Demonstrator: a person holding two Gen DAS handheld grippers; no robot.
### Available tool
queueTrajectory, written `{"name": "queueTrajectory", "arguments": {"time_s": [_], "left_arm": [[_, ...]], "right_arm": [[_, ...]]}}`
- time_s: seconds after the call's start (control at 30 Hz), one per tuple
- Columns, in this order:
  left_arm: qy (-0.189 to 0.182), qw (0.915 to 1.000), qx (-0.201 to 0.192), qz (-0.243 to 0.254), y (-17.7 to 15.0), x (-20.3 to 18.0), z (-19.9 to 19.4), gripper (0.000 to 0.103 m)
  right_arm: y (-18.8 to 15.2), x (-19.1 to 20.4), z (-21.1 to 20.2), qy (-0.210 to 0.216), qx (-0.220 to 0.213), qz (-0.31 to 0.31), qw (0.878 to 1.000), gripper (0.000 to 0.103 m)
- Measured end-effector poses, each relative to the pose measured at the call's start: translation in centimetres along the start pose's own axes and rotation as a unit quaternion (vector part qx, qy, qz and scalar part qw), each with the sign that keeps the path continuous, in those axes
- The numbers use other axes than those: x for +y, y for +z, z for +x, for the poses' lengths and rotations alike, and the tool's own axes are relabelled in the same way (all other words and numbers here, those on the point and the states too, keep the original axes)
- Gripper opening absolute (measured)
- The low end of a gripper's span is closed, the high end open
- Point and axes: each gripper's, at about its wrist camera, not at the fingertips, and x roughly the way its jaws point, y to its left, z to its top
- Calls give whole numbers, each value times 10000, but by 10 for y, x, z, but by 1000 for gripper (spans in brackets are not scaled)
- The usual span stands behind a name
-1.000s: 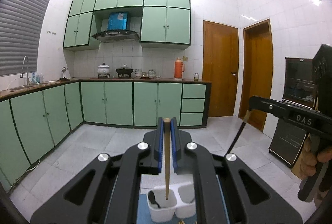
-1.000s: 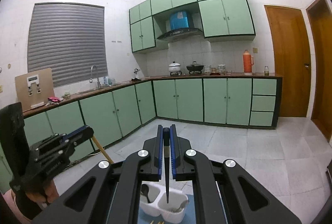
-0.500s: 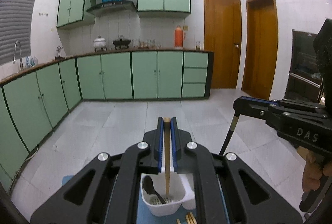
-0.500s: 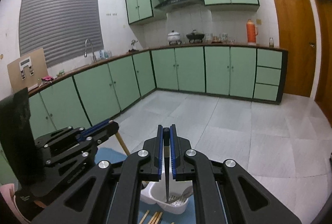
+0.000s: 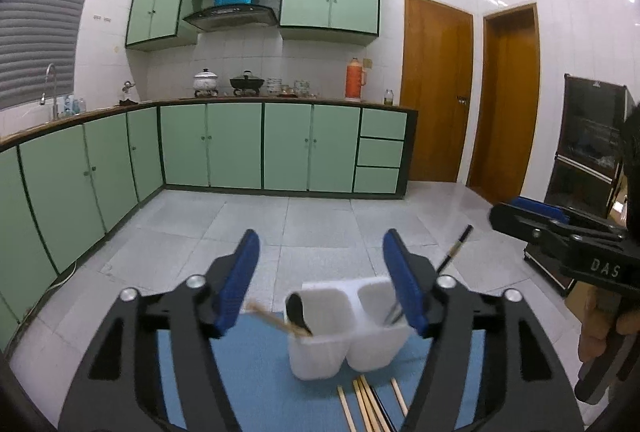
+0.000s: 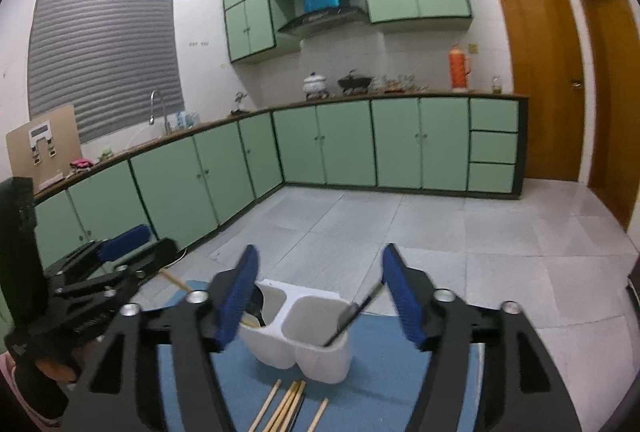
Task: Organize utensils
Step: 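Drop both chopsticks into the white holder and open both tools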
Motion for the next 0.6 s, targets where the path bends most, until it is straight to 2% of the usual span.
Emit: {"name": "queueTrajectory", "arguments": {"time_s": [0.17, 0.23, 0.37, 0.6], "left_arm": [[108, 9999, 99, 69, -34, -5, -40, 79], [105, 9996, 233, 126, -52, -8, -52, 81], [133, 9970, 710, 275, -95, -12, -70, 81], [174, 9873, 1529, 394, -157, -12, -84, 81]], "right_arm": [[-41, 7, -43, -285, -121, 38, 9995, 77], [-60, 9, -55, -355, -81, 99, 9993, 78], [-100, 15, -74, -590, 110, 156, 9981, 78], [-170, 33, -89, -669, 793, 197, 9944, 78]]}}
